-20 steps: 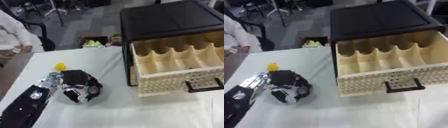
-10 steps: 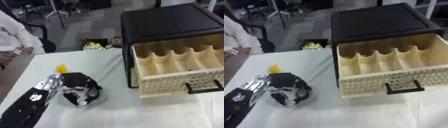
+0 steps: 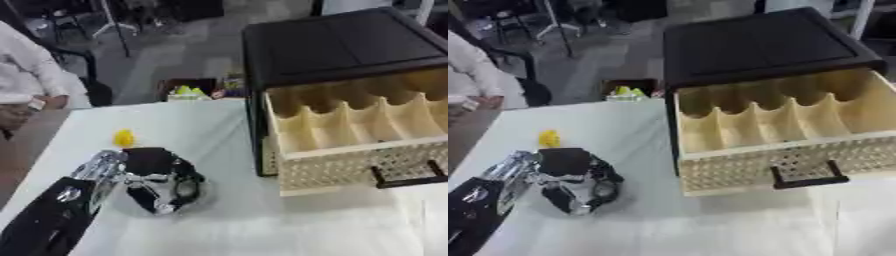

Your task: Pick up objects from table and place into drawer.

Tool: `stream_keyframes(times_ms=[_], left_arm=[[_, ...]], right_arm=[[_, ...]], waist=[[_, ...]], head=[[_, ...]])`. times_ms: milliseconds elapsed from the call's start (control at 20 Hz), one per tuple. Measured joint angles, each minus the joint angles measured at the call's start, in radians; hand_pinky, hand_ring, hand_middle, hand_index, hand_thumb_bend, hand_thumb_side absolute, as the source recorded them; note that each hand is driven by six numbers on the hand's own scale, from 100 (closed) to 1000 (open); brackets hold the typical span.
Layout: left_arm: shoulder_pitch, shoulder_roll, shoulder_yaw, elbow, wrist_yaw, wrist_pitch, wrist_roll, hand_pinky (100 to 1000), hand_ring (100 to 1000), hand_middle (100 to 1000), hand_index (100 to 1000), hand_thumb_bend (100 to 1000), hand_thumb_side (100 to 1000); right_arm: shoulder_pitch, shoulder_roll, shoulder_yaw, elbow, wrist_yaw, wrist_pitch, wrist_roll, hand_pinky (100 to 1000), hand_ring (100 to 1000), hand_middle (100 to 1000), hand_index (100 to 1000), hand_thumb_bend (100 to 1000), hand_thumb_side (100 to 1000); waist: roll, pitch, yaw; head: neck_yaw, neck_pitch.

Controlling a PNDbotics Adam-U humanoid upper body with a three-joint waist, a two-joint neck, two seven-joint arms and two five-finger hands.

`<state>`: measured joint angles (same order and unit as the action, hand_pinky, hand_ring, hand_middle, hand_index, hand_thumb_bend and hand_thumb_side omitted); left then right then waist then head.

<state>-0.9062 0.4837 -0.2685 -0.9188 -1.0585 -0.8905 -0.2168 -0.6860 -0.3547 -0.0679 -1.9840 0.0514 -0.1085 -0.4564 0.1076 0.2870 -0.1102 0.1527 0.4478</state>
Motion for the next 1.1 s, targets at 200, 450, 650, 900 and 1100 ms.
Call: stream_keyframes(times_ms=[200, 450, 650, 900, 1100], left_arm=[[0.0, 0.007, 0.0, -0.019, 0.074, 0.026, -0.026, 120, 341, 480, 925, 100, 481], [0.0, 0.018, 0.007, -0.043, 0.165, 0.06, -0.06, 107, 332, 471, 922, 100, 454], [0.0, 0.028, 0.01, -0.062, 0.239, 0.087, -0.087, 100, 324, 463, 919, 100, 432], [-0.002, 0.044, 0.017, -0.098, 0.351, 0.123, -0.123, 100, 310, 447, 915, 100, 408], [-0.013, 0.063, 0.026, -0.137, 0.469, 0.157, -0.157, 100, 308, 446, 916, 100, 373]], right_arm=[[0.0, 0.001, 0.0, 0.0, 0.0, 0.0, -0.002, 302, 476, 442, 603, 868, 987], [0.0, 0.002, 0.0, 0.0, 0.001, 0.0, -0.006, 309, 478, 445, 603, 868, 987], [0.001, 0.009, 0.0, 0.0, 0.001, -0.001, -0.007, 316, 481, 448, 603, 868, 987], [0.001, 0.009, 0.0, 0.0, 0.001, -0.001, -0.011, 322, 483, 451, 604, 868, 987], [0.009, 0.009, 0.0, 0.0, 0.003, 0.0, -0.015, 325, 484, 452, 604, 868, 987]], waist=[[-0.002, -0.009, 0.001], [-0.006, -0.02, 0.006], [-0.007, -0.03, 0.006], [-0.012, -0.041, 0.009], [-0.012, -0.052, 0.014]], head=[[0.0, 0.0], [0.0, 0.003], [-0.001, 0.008], [-0.003, 0.013], [-0.009, 0.021]])
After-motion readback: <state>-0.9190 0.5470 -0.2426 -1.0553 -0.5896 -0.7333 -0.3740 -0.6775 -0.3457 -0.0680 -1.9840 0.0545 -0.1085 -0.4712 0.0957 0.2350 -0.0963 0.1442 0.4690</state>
